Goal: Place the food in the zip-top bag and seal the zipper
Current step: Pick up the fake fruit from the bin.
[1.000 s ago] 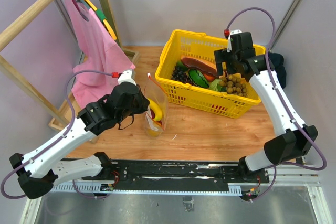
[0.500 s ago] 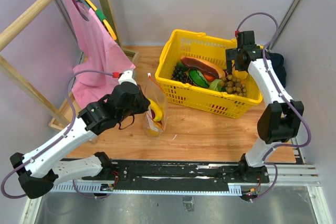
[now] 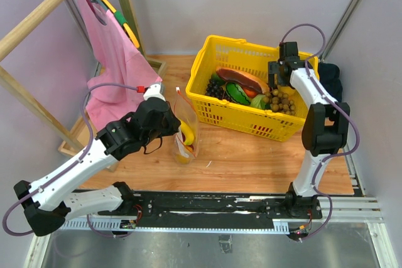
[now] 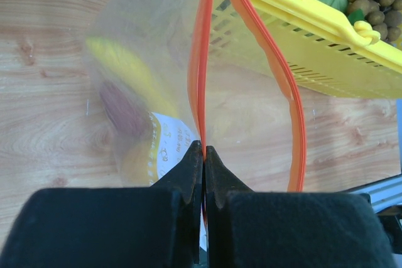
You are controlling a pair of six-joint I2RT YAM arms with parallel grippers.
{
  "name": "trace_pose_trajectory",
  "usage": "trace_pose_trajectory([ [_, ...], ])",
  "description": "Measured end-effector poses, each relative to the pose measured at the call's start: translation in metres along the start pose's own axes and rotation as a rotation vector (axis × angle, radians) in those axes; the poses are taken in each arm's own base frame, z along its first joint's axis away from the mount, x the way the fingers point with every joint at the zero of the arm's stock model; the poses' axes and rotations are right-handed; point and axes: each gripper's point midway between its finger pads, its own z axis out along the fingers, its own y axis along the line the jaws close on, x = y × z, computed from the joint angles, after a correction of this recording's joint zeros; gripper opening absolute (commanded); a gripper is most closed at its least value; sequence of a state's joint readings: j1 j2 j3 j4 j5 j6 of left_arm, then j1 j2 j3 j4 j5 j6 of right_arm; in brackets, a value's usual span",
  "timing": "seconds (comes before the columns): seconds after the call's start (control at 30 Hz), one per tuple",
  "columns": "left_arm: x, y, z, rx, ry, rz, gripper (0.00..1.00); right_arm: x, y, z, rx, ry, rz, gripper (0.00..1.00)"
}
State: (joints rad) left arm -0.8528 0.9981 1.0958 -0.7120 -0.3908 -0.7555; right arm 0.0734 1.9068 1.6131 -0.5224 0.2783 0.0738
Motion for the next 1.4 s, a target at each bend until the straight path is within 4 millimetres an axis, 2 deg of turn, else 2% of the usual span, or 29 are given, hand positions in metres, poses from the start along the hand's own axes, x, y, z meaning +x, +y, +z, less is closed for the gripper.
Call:
trace_pose_trajectory([
  [0.17, 0.002, 0.0, 0.002, -0.004, 0.007, 0.003, 0.0, -0.005, 0.001, 0.006, 0.002, -0.021, 0.014, 0.92],
  [0.47, 0.002, 0.0, 0.003, -0.004, 0.009, 0.003, 0.0, -0.009, -0.003, 0.01, 0.01, -0.035, 0.03, 0.52],
  [0.63, 0.002, 0.0, 0.002, -0.003, 0.01, 0.003, 0.0, -0.009, -0.005, 0.008, 0.01, -0.035, 0.031, 0.36],
  [0.8, 0.002, 0.0, 0.002, -0.003, 0.01, 0.003, 0.0, -0.005, -0.006, -0.001, -0.002, -0.033, 0.028, 0.26],
  [0.93, 0.002, 0.0, 0.002, -0.003, 0.01, 0.004, 0.0, -0.012, -0.007, -0.02, -0.03, -0.067, 0.033, 0.2],
  [1.2, 0.002, 0.0, 0.002, -0.003, 0.01, 0.004, 0.01, -0.044, -0.014, -0.078, -0.093, -0.214, 0.061, 0.11],
  [1.4, 0.003, 0.0, 0.003, -0.003, 0.013, 0.004, 0.01, -0.049, -0.002, -0.11, -0.178, -0.283, 0.054, 0.09],
])
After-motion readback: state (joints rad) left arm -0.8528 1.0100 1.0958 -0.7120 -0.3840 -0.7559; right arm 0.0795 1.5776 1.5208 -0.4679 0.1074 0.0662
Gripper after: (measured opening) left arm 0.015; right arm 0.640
